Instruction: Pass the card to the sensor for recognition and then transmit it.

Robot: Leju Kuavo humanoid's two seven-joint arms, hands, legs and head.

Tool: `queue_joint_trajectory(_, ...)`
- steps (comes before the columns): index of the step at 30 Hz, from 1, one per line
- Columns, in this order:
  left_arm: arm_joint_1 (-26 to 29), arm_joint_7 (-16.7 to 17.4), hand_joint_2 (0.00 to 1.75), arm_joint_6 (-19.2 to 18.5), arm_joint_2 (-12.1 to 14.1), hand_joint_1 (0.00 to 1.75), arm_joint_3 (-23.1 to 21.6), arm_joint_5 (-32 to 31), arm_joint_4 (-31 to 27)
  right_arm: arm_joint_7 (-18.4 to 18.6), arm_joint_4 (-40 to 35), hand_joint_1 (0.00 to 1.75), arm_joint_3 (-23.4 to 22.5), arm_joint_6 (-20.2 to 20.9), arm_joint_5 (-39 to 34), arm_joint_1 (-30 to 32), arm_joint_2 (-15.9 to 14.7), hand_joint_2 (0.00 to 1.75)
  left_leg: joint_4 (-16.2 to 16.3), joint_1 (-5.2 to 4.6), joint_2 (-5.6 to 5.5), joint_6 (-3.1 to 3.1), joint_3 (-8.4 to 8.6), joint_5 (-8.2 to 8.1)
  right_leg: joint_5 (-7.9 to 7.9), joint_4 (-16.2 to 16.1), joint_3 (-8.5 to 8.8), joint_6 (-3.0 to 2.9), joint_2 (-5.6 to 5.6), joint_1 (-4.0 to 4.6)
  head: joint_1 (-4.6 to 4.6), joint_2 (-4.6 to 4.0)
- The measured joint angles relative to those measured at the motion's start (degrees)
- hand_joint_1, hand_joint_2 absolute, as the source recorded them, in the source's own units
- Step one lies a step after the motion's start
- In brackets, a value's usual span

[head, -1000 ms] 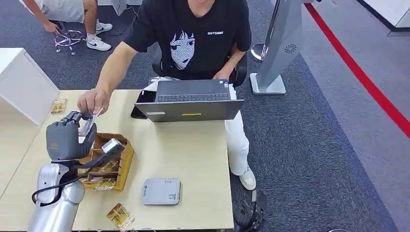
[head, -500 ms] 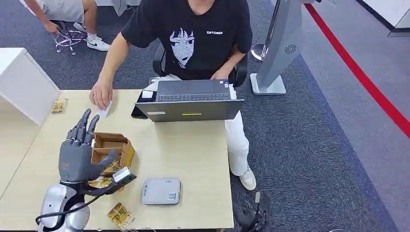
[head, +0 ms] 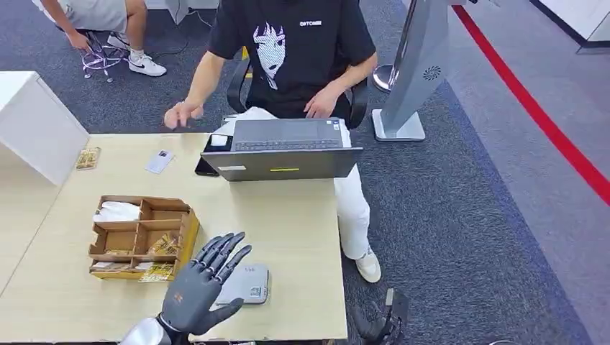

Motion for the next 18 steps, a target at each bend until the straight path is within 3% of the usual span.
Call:
queue_joint_trajectory(5,0.23,5.60,1.75,3.83,1.49,0.00,0.04,-4.96,1.55,0.04,-0.02,0.00,-0.22,0.33,0.61,0.15,-0.07,1.75,0.00,-0.01,-0.02,0.00,-0.01,0.01,0.01,0.00,0.03,0.01,-0.01,-0.01,0.00,0.00)
queue_joint_trajectory(9,0.24,8.83,1.75,6.87,2.71,0.00,1.86,-7.41,2.05,0.00,0.00,0.00,-0.74,3.22,0.50,0.69,-0.15,1.75,0.00,-0.01,-0.02,0.00,-0.01,0.01,0.01,0.00,0.03,0.01,-0.01,-0.01,0.00,0.00)
queue_joint_trajectory(18,0.86,10.25,1.75,9.29,4.17,0.00,7.01,-8.13,2.29,-0.68,0.00,0.00,-1.53,4.68,0.11,1.33,-0.35,1.75,0.00,0.00,-0.01,0.00,-0.03,0.00,0.01,0.00,0.02,0.00,0.00,0.00,0.02,0.00)
